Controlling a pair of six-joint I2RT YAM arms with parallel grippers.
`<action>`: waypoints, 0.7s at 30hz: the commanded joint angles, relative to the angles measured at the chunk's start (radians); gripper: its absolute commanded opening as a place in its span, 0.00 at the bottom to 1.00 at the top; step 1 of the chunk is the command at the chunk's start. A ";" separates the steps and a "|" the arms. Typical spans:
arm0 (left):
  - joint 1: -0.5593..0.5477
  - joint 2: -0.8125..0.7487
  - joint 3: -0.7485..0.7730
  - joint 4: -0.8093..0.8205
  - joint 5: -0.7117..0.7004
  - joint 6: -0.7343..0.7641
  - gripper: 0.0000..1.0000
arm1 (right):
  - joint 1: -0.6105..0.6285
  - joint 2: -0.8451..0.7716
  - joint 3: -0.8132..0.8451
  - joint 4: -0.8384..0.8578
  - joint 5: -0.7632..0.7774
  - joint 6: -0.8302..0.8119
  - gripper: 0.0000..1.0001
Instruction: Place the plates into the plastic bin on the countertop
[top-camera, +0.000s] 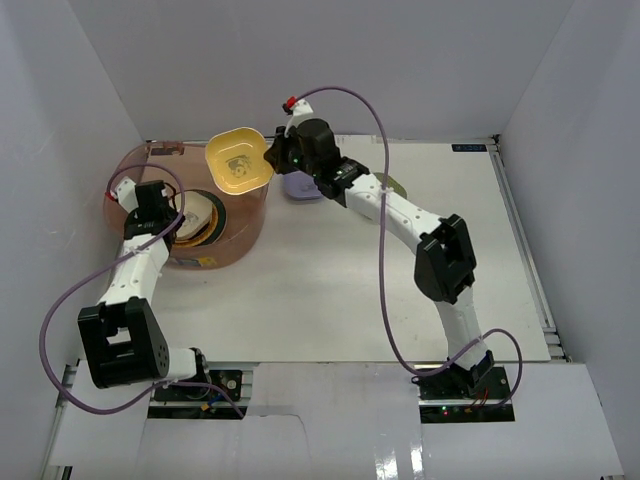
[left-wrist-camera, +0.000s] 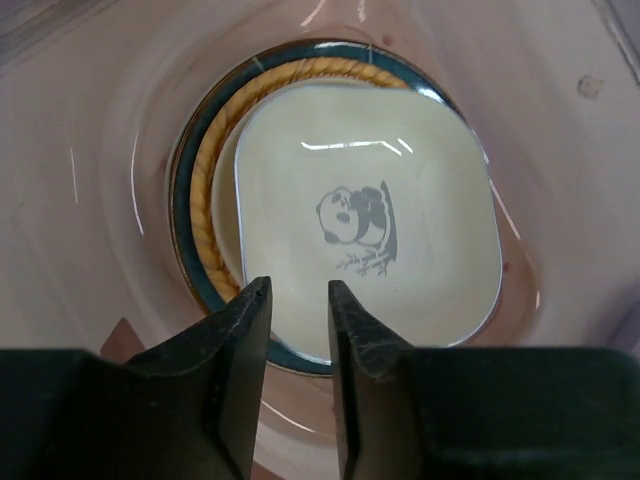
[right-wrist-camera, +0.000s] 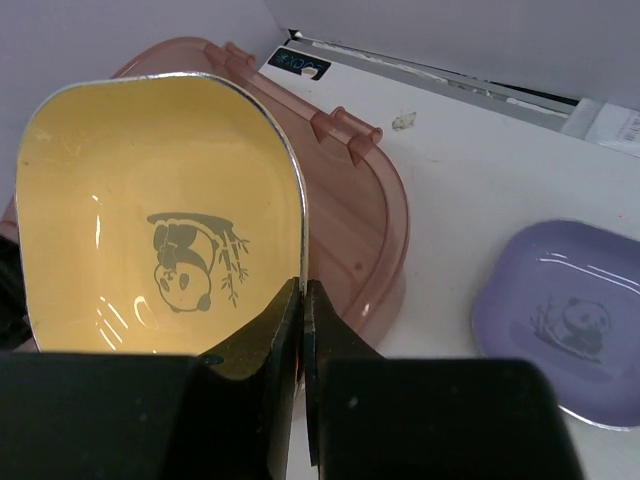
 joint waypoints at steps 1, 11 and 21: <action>0.006 -0.046 -0.037 0.014 -0.009 -0.029 0.45 | 0.028 0.113 0.175 -0.048 0.014 -0.020 0.08; -0.035 -0.289 0.069 0.077 0.069 -0.039 0.52 | 0.129 0.299 0.355 0.068 0.079 -0.069 0.08; -0.203 -0.407 0.141 0.101 0.252 0.058 0.55 | 0.272 0.503 0.465 0.297 0.271 -0.150 0.08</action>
